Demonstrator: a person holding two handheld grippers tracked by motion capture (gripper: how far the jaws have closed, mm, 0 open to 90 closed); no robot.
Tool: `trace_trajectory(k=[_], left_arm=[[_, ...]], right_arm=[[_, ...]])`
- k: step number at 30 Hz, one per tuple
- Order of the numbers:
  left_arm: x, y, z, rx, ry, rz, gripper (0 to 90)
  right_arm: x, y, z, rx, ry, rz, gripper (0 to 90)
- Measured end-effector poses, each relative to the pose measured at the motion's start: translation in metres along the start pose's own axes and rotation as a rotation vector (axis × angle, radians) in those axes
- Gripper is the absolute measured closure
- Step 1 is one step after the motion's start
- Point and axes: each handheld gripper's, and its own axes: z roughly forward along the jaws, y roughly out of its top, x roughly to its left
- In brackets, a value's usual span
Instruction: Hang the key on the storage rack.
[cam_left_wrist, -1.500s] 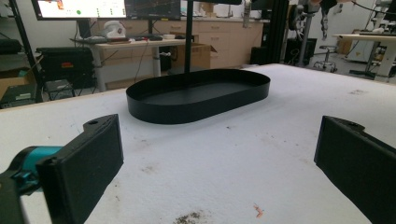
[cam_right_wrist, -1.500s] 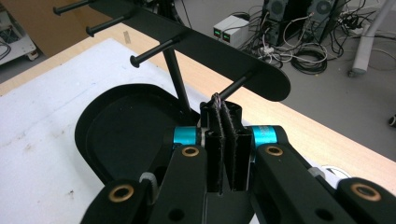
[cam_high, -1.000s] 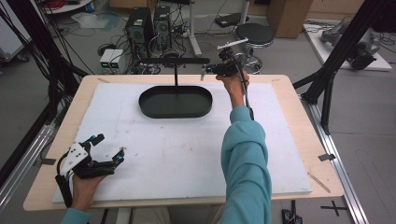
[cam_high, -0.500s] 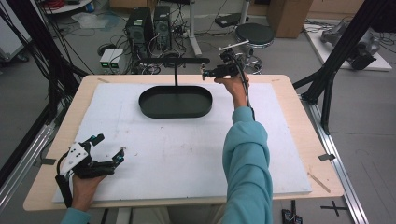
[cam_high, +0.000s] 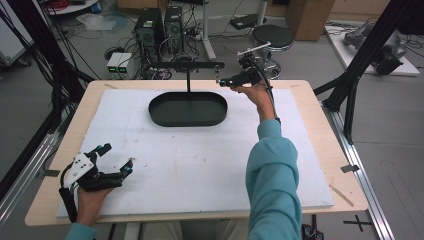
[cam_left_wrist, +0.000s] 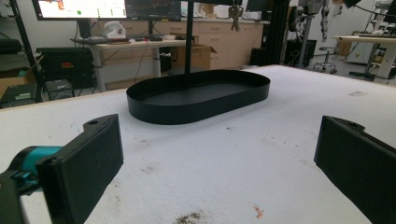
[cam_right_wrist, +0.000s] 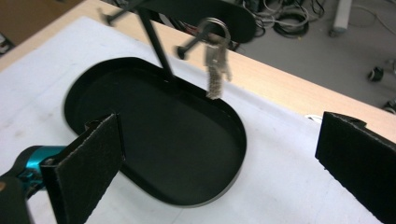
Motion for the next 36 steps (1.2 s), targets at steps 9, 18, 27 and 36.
trace_trajectory(k=[9, 18, 27, 36], left_arm=[[0.000, 0.000, 0.000, -0.001, -0.003, -0.002, 1.7], [0.000, 0.000, 0.000, 0.000, -0.006, -0.005, 1.7], [0.000, 0.000, 0.000, 0.001, -0.007, -0.001, 1.7], [-0.001, 0.000, 0.000, -0.002, -0.007, 0.010, 1.7]], right_arm=[[0.013, -0.021, -0.048, -0.184, 0.091, -0.071, 0.6], [0.022, -0.107, -0.074, -0.341, 0.206, -0.141, 0.6], [0.020, -0.190, -0.085, -0.486, 0.175, -0.144, 0.5], [0.009, -0.249, -0.082, -0.523, 0.158, -0.152, 0.6]])
